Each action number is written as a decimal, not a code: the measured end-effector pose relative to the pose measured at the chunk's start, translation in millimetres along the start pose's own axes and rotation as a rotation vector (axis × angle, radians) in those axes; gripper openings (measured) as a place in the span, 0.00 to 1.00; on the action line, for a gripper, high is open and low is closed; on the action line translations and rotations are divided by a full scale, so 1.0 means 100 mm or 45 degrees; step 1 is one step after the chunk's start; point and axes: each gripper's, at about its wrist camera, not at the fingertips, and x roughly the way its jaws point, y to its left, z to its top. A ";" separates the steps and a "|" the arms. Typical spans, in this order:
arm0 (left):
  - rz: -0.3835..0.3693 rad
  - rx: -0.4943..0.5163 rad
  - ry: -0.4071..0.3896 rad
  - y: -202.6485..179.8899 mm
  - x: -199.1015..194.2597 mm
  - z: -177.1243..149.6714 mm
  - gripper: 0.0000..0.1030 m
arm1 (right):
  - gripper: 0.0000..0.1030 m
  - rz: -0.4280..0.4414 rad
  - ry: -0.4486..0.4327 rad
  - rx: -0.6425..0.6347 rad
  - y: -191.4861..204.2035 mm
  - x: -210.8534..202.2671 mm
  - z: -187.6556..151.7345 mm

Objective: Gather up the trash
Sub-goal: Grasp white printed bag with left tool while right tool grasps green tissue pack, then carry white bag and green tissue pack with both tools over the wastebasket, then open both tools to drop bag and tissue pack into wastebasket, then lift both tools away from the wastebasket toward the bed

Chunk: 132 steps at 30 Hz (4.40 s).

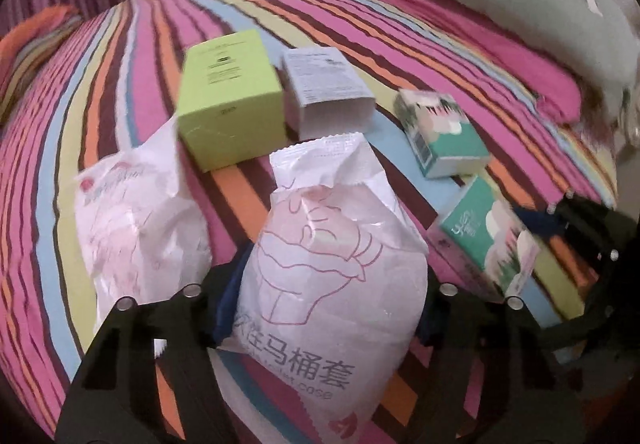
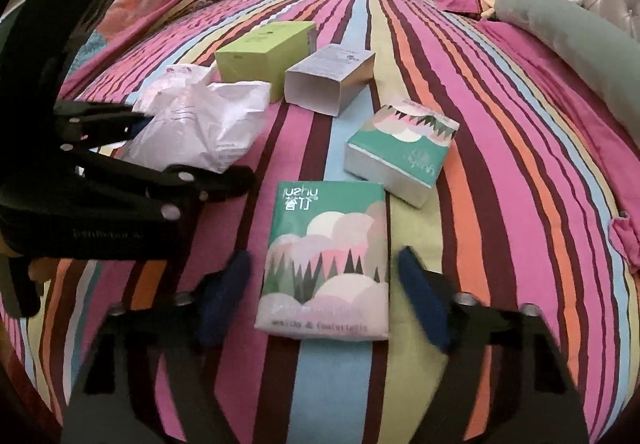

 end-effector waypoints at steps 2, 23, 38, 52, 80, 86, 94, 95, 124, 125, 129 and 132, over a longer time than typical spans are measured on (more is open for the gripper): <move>-0.020 -0.068 -0.012 0.03 -0.07 -0.05 0.60 | 0.47 0.010 0.006 0.027 -0.03 -0.03 -0.02; -0.019 -0.347 -0.142 -0.23 -0.97 -1.04 0.59 | 0.47 -0.008 -0.016 0.111 0.20 -0.67 -0.40; 0.006 -0.355 -0.179 -0.63 -1.63 -1.81 0.59 | 0.47 0.004 -0.041 0.111 0.45 -1.33 -0.89; 0.000 -0.443 -0.067 -0.98 -1.81 -2.75 0.59 | 0.47 0.062 0.082 0.182 0.56 -1.62 -1.70; -0.100 -0.626 0.709 -1.17 -0.47 -3.71 0.59 | 0.47 0.290 0.886 0.608 0.43 -0.40 -2.92; -0.104 -0.708 0.821 -1.11 -0.20 -3.86 0.59 | 0.47 0.307 1.012 0.751 0.41 -0.10 -3.14; -0.134 -0.870 0.921 -1.01 0.05 -4.01 0.61 | 0.48 0.335 1.092 0.848 0.36 0.15 -3.30; -0.139 -0.895 0.936 -0.99 0.08 -4.04 0.62 | 0.50 0.343 1.096 0.865 0.36 0.17 -3.32; -0.123 -0.997 0.873 -0.91 -0.10 -4.11 0.85 | 0.90 0.330 1.038 0.929 0.30 -0.02 -3.32; -0.123 -0.992 0.864 -0.91 -0.14 -4.10 0.85 | 0.90 0.327 1.021 0.909 0.31 -0.06 -3.28; -0.134 -0.963 0.796 -0.93 -0.33 -4.01 0.85 | 0.90 0.323 0.921 0.814 0.37 -0.28 -3.10; -0.117 -0.932 0.739 -0.93 -0.49 -3.93 0.85 | 0.90 0.289 0.814 0.738 0.41 -0.49 -2.94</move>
